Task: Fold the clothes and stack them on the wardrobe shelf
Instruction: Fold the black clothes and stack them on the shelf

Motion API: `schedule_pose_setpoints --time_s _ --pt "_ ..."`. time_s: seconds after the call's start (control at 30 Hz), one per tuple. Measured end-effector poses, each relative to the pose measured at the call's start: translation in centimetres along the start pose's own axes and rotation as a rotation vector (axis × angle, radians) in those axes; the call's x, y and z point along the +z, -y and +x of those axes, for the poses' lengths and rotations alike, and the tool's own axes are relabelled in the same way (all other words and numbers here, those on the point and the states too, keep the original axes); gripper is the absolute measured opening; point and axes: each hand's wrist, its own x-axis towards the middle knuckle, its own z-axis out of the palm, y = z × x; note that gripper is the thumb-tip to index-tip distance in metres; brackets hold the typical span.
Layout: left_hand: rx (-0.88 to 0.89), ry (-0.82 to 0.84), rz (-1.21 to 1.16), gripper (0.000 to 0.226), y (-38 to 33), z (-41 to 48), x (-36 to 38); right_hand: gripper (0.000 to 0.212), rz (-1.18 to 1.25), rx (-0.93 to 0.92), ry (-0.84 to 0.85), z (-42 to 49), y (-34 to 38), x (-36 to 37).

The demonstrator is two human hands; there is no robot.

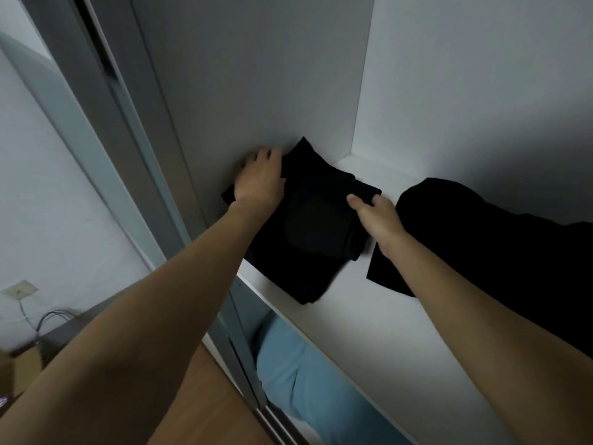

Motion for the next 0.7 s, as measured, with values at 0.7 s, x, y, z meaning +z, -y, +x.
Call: schedule_pose_setpoints --time_s 0.7 --pt "0.282 0.377 -0.210 0.053 0.4 -2.1 -1.0 0.023 0.014 -0.122 -0.076 -12.0 1.2 3.2"
